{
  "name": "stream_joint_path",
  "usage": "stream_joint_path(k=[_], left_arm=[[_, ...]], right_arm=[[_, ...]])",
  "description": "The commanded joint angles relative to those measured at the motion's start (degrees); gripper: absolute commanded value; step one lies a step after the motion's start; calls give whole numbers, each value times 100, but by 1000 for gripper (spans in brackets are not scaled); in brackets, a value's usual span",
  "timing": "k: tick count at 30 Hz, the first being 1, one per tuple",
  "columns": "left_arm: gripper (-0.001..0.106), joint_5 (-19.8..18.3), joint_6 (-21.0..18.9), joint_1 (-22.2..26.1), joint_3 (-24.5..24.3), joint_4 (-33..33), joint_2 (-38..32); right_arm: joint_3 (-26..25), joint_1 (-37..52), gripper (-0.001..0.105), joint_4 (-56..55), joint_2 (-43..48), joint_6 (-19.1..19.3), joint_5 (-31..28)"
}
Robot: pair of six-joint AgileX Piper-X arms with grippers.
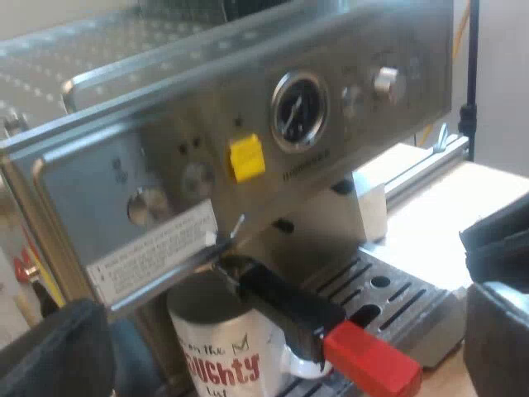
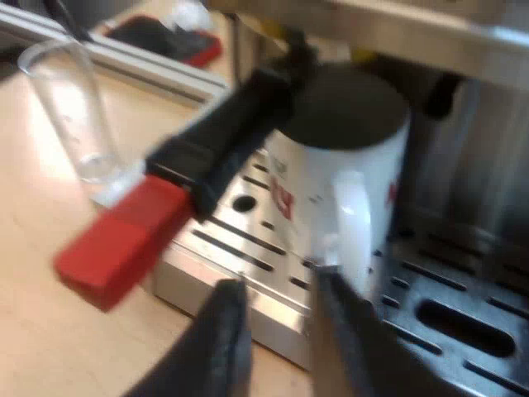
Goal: Place mug into machine
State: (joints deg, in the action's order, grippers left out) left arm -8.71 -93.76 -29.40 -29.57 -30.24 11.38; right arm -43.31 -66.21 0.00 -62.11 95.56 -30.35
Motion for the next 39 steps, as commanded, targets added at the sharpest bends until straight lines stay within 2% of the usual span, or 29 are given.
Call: stream_joint_path(k=[1, 11, 23, 27, 34, 35, 39], left_arm=[[87, -39, 19, -43, -65, 6, -30], [87, -137, -140, -43, -65, 6, -30], [87, -137, -154, -43, -65, 6, -30], [87, -137, -154, -43, -65, 6, -30], [87, -149, -154, -43, -65, 6, -30], [87, -149, -154, -43, -65, 6, -30], [87, -176, -154, -43, -65, 6, -30]], right_arm=[[-6, -38, 0, 440, 50, 27, -77], [-54, -36, 0, 1441, -100, 71, -433], [-929, 92, 0, 1440, -970, 71, -474], [-1224, 117, 0, 1440, -1346, 246, -569], [-1512, 196, 0, 1440, -1603, 245, -693], [-1760, 270, 0, 1440, -1819, 365, -714], [-1920, 362, 0, 1440, -1992, 365, -715]])
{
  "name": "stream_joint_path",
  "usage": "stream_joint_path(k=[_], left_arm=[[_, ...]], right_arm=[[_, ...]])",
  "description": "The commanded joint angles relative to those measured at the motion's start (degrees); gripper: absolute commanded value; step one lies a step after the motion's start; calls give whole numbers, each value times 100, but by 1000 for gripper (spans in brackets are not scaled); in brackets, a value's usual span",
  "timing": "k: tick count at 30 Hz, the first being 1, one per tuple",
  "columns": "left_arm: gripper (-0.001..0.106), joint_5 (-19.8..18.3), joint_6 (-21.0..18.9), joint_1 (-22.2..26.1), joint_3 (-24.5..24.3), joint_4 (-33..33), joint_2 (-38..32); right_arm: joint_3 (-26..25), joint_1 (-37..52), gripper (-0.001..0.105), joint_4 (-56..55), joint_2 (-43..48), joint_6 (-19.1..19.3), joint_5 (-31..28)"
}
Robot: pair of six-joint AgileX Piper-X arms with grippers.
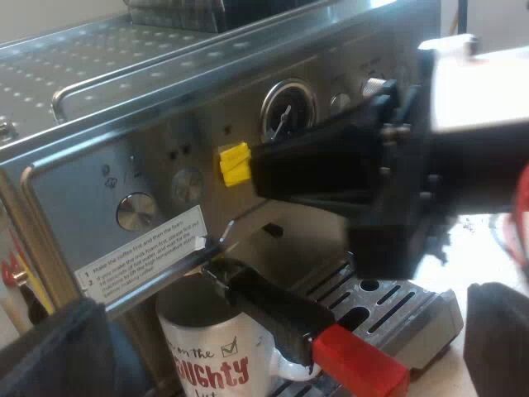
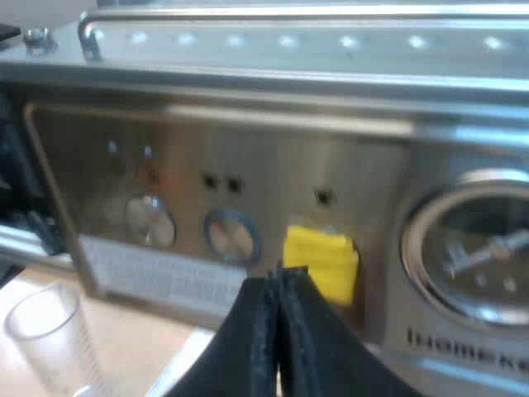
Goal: Place mug into machine
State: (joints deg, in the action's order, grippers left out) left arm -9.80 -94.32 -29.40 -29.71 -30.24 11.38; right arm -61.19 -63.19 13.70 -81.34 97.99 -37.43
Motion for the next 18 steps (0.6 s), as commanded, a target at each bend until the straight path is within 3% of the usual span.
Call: stream_joint_path(k=[1, 18], left_arm=[[87, -122, -98, -43, -50, 6, -30], [87, -160, -98, -43, -50, 6, -30]], right_arm=[[-171, 121, 0, 70, -110, 122, 5], [-253, 760, 0, 56, -256, 172, -304]])
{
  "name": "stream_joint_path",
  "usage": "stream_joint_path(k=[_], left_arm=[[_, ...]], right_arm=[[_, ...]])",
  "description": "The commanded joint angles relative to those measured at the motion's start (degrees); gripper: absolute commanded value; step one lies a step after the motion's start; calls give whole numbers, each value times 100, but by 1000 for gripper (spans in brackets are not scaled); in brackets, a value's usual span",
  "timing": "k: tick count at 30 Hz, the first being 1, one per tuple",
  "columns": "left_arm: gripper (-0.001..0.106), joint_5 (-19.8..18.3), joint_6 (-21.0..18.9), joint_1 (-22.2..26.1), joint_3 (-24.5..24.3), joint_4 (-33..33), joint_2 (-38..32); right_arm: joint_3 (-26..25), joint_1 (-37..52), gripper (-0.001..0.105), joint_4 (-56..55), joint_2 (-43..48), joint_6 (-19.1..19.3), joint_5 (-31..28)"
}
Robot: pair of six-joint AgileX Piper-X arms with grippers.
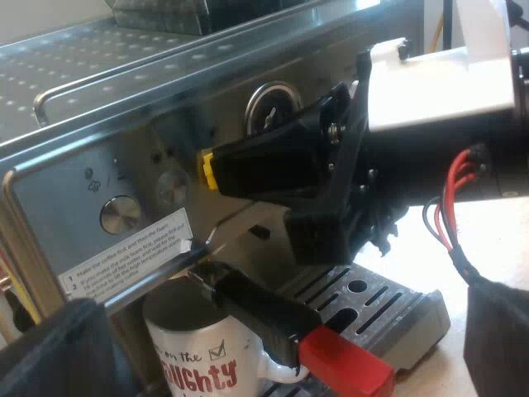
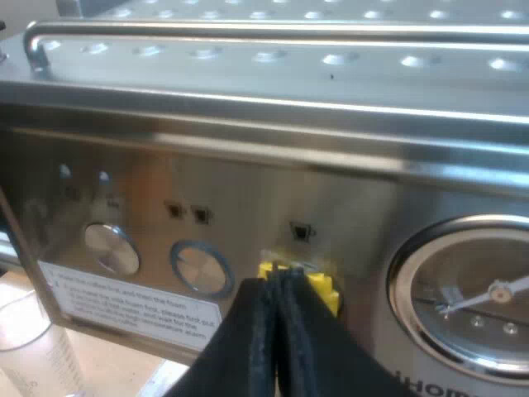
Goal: Place mug into machine
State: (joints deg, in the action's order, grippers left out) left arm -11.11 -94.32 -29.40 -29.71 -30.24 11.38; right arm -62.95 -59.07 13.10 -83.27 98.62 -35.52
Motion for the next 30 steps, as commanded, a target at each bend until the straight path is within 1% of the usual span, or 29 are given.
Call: stream_joint_path(k=[1, 4, 6, 8, 9, 11, 12, 13, 14, 15, 16, 17, 18, 19, 21, 22, 23, 25, 27, 30], left_arm=[[87, -29, -98, -43, -50, 6, -30], [87, -29, -98, -43, -50, 6, -30], [87, -29, -98, -43, -50, 6, -30], [87, -29, -98, -43, -50, 6, -30], [87, -29, -98, -43, -50, 17, -30], [87, -29, -98, -43, -50, 38, -30], [87, -29, -98, -43, -50, 57, -30], [87, -29, -98, -43, -50, 72, -30], [87, -29, -98, -43, -50, 80, -30], [87, -29, -98, -43, -63, 88, -30], [87, -29, -114, -43, -88, 88, -30], [87, -29, -158, -43, -112, 88, -30], [87, -29, -302, -43, -177, 88, -30], [87, -29, -487, -43, -285, 88, -30], [87, -16, -626, -43, -431, 88, -30], [87, 1, -814, -43, -547, 74, -18], [87, 15, -883, -43, -585, 69, -1], [87, 159, -1179, -43, -843, -25, 136], [87, 255, -1216, -43, -1070, -151, 311], [87, 351, -1216, -43, -1433, -331, 690]], right_arm=[[-77, 349, 0, 117, -64, 109, -495], [-77, 260, 0, 29, -24, 109, -373], [-77, 109, 0, -278, 66, 109, -312], [-77, -36, 0, -663, 155, 34, -116], [-77, -121, 3, -909, 234, -75, 48], [-77, -265, 17, -1310, 359, -287, 221], [-77, -364, 27, -1538, 436, -393, 242], [-77, -463, 40, -1770, 506, -448, 240], [-77, -492, 42, -1850, 530, -448, 240], [-77, -586, 55, -1987, 598, -447, 240], [-77, -658, 61, -2055, 658, -447, 240], [-77, -672, 64, -2091, 671, -447, 240], [-77, -768, 72, -2230, 769, -447, 240], [-77, -863, 77, -2334, 883, -447, 240], [-77, -948, 80, -2462, 1043, -436, 230], [-77, -993, 81, -2543, 1161, -435, 234], [-77, -1000, 81, -2580, 1203, -435, 234], [-77, -1007, 81, -2693, 1456, -393, 295], [-77, -956, 81, -2827, 1684, -329, 325], [-77, -762, 81, -3249, 2115, -329, 323]])
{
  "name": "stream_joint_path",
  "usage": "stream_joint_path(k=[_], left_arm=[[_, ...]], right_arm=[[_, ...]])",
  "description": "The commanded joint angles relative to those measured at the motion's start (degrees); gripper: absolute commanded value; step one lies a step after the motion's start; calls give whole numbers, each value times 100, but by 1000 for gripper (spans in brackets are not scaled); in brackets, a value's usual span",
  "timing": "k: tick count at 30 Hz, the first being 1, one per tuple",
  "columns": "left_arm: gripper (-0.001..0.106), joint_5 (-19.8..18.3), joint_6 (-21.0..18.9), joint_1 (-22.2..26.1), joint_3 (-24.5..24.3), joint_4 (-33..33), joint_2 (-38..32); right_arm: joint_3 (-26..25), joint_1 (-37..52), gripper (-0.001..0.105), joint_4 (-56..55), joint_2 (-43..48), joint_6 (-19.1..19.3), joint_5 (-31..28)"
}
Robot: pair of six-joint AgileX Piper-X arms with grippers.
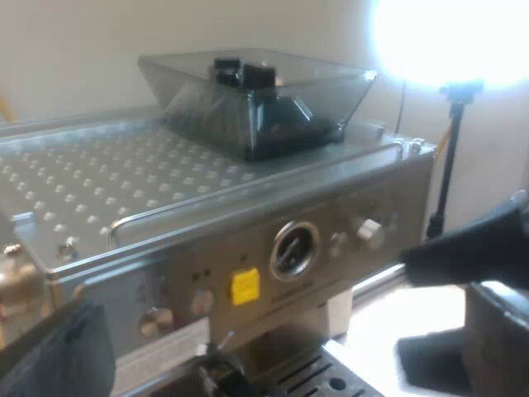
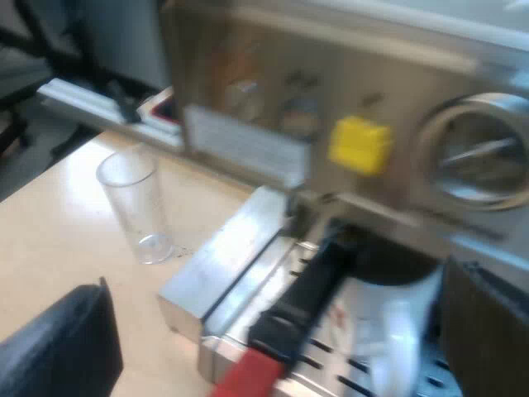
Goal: Place mug into machine
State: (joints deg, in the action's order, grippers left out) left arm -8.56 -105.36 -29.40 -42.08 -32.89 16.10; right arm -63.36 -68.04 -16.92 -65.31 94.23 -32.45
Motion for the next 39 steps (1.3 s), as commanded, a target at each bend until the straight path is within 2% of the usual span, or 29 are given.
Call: stream_joint_path(k=[1, 6, 9, 12, 14, 16, 18, 22, 28, 29, 32, 37, 39], left_arm=[[87, 114, -111, -43, -364, -108, 394], [87, 195, -111, 66, -951, -375, 1087], [87, 194, -111, 360, -1109, -489, 1365], [87, 194, -111, 930, -1216, -739, 1610], [87, 194, -58, 1430, -1216, -1010, 1693], [87, 194, 268, 1855, -1216, -1370, 1705], [87, 296, 407, 2015, -1216, -1514, 1689], [87, 856, 406, 2045, -1216, -1624, 1591], [87, 1011, 406, 2075, -1216, -1649, 1435], [87, 1011, 406, 2075, -1216, -1649, 1392], [87, 1100, 263, 2140, -1216, -1746, 1209], [87, 1065, 149, 2686, -1113, -1785, 1234], [87, 893, 101, 2775, -1108, -1819, 1214]], right_arm=[[-36, 227, 81, -412, 472, 110, 16], [-67, 877, 81, -1296, 1223, 94, 49], [-67, 1508, 81, -1828, 1640, 4, 320], [-67, 2493, 81, -2320, 2042, -387, 917], [-67, 3129, 81, -2542, 2230, -412, 1251], [-67, 3767, 81, -2741, 2376, -400, 1547], [-67, 4195, 81, -2941, 2459, -298, 1806], [-40, 5123, 81, -3194, 2570, -268, 2548], [145, 6144, 81, -3193, 2588, -268, 3205], [264, 6668, 81, -3220, 2588, -268, 3559], [305, 7133, 81, -3330, 2644, -89, 3912], [305, 7484, 81, -3539, 2878, 532, 3916], [305, 7526, 81, -3621, 3043, 741, 3900]])
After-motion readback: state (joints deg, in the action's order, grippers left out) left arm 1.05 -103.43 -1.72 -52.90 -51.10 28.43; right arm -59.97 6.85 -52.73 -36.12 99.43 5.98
